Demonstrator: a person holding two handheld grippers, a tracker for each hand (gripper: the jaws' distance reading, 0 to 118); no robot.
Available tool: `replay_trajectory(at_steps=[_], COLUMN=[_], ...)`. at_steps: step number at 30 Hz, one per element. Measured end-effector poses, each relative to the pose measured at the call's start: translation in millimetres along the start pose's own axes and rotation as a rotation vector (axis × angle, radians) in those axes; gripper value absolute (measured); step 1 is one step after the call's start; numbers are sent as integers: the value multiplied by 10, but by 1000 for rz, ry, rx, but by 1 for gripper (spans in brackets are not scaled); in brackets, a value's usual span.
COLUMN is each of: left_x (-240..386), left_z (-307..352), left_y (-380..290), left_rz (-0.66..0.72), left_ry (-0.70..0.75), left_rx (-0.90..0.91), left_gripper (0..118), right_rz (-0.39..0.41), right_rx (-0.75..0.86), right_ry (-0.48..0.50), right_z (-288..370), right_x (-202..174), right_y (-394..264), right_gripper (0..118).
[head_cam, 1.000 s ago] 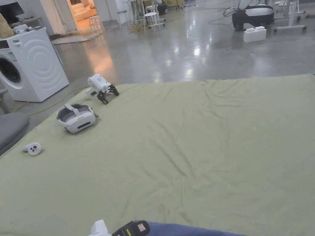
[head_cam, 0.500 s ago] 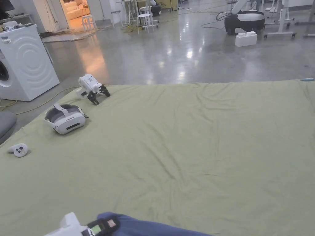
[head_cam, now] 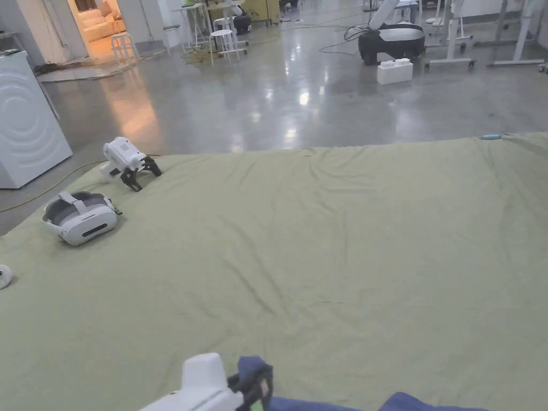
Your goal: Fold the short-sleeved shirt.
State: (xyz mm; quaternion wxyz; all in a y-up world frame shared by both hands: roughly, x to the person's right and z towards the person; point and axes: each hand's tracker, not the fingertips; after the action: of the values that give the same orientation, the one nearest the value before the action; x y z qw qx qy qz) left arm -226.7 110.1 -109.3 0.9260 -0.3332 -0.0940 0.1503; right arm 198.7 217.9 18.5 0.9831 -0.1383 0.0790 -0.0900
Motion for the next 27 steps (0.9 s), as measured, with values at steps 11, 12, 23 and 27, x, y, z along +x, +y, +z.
replay_trajectory(at_steps=[11,12,23,27], left_x=[217,163,-103,6], left_z=[-425,-304,-670,-875], left_y=[-123,-45,-619,-901], left_rz=[68,89,301,281], left_ry=[-152,-157,-278,-259], left_rx=[-59,-12,-158,-189], left_gripper=[84,84,2,1], right_rz=[-42,-54,-71,-59], right_rx=[-19,-15,-30,-51], right_ry=[-81,-80,-28,-31], right_z=[276,264,175,219], right_x=[242,251,144,107], right_y=[-152,-163,-193,-226], right_gripper=[0,0,0,0])
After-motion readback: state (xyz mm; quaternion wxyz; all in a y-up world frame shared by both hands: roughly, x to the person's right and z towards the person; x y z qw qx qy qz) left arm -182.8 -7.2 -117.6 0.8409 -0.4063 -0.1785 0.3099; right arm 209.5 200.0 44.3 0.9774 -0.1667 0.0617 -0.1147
